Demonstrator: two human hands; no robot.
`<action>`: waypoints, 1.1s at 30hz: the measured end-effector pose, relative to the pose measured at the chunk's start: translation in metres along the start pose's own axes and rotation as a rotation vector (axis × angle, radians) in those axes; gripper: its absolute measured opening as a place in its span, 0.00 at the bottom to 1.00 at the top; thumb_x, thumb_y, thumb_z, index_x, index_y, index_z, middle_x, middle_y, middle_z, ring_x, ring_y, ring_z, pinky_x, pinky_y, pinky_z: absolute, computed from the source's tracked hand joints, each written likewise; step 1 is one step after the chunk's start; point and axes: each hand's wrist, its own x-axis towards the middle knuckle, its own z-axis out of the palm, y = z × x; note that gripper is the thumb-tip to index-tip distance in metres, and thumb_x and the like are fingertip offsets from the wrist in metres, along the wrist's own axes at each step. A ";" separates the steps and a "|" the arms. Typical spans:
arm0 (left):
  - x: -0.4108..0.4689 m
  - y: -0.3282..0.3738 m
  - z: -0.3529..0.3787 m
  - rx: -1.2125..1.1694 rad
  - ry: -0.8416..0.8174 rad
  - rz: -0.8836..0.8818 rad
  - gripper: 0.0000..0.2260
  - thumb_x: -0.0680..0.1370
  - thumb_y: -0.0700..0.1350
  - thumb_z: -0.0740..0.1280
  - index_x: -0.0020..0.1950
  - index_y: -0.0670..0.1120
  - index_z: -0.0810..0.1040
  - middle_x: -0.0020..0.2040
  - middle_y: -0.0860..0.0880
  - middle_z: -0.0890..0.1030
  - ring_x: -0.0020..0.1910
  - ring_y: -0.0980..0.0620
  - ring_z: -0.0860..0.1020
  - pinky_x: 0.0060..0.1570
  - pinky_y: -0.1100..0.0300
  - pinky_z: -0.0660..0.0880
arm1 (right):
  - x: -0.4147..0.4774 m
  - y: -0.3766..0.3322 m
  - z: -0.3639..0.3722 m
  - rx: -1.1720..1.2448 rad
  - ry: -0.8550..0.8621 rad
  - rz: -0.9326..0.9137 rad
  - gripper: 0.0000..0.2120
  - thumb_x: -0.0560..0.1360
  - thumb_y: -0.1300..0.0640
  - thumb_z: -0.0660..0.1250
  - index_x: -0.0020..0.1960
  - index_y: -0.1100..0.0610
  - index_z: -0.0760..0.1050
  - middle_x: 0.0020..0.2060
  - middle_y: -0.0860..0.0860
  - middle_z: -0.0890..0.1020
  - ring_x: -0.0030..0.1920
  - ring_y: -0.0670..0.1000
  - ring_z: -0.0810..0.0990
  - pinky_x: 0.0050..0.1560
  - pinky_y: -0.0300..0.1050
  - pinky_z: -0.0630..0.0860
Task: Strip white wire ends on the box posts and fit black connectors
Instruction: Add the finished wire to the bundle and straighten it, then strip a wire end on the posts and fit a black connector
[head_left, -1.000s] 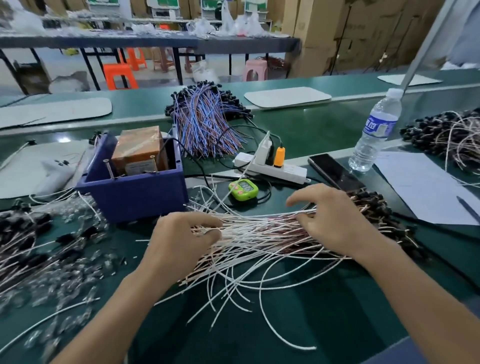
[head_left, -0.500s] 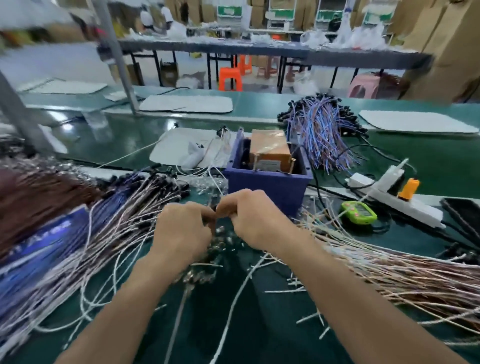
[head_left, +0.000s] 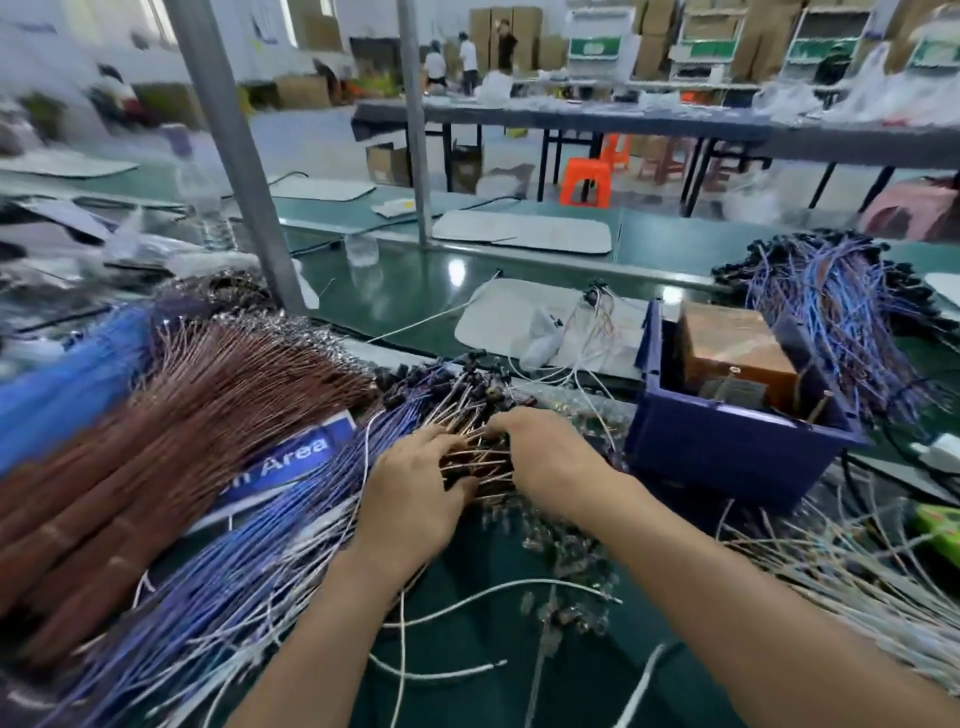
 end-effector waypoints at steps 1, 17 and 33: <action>0.001 -0.001 0.000 -0.028 0.028 -0.010 0.18 0.75 0.51 0.75 0.64 0.53 0.81 0.66 0.56 0.79 0.65 0.51 0.75 0.69 0.55 0.69 | 0.002 0.000 -0.002 -0.011 0.015 0.017 0.16 0.72 0.68 0.64 0.53 0.52 0.81 0.49 0.52 0.83 0.51 0.55 0.81 0.52 0.48 0.77; 0.002 0.016 -0.039 -0.451 0.046 -0.079 0.07 0.81 0.47 0.72 0.57 0.54 0.87 0.47 0.56 0.88 0.42 0.55 0.84 0.43 0.59 0.80 | -0.033 -0.014 -0.045 0.068 0.385 -0.054 0.14 0.81 0.69 0.57 0.49 0.48 0.65 0.31 0.50 0.76 0.30 0.52 0.75 0.30 0.55 0.73; -0.010 0.071 -0.110 -0.741 -0.048 0.090 0.10 0.74 0.41 0.77 0.44 0.58 0.89 0.37 0.53 0.87 0.36 0.53 0.84 0.40 0.62 0.81 | -0.176 0.054 -0.090 0.442 0.259 0.143 0.15 0.80 0.61 0.66 0.44 0.41 0.81 0.33 0.47 0.83 0.26 0.43 0.70 0.27 0.40 0.67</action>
